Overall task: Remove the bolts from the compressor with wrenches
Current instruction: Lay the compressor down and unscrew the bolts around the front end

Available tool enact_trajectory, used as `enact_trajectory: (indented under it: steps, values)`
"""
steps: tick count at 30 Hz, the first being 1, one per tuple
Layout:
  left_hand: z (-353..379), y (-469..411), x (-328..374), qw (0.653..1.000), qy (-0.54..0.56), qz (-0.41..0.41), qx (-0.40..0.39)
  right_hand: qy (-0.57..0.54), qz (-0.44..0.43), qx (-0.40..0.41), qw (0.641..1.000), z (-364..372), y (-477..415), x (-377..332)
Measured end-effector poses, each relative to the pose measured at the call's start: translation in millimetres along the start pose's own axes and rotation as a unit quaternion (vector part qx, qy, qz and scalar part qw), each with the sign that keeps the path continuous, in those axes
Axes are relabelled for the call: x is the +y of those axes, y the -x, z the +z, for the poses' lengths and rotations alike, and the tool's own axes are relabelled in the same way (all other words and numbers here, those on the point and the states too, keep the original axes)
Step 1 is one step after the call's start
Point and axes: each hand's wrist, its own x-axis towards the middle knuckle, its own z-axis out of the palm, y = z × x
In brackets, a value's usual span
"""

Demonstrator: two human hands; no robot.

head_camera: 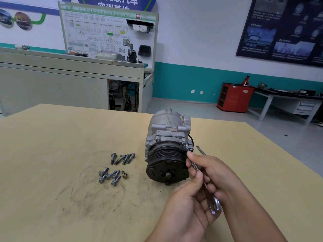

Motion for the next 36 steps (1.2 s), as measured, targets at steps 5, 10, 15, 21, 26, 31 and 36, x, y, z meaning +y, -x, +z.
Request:
enact_trajectory:
  steps: [5, 10, 15, 21, 26, 31, 36]
  values:
    - [0.0, 5.0, 0.5, 0.995, -0.076, 0.060, 0.023, -0.042, 0.020, 0.004, 0.999, 3.8, -0.8, 2.3]
    - [-0.6, 8.0, 1.5, 0.984, -0.146, 0.091, 0.053, 0.009, 0.018, 0.026, 0.999, 4.4, -2.4, 0.0]
    - [-3.4, 9.9, 3.5, 0.977, -0.168, 0.110, 0.073, 0.014, -0.016, 0.037, 0.999, 8.8, -1.2, -0.6]
    - [-5.7, 10.8, 2.4, 0.978, -0.150, 0.111, 0.092, 0.003, -0.043, 0.032, 0.999, 11.9, -3.4, -0.2]
    - [-9.1, 9.7, 2.6, 0.970, -0.177, 0.130, 0.108, 0.059, -0.070, 0.044, 0.995, 12.1, -4.4, -0.9]
    - [-13.0, 7.9, 3.8, 0.967, -0.187, 0.135, 0.112, 0.116, -0.099, 0.075, 0.985, 14.8, -3.9, -2.4]
    - [-16.0, 8.8, 4.2, 0.970, -0.163, 0.130, 0.121, 0.135, -0.120, 0.101, 0.978, 17.5, -6.1, 0.4]
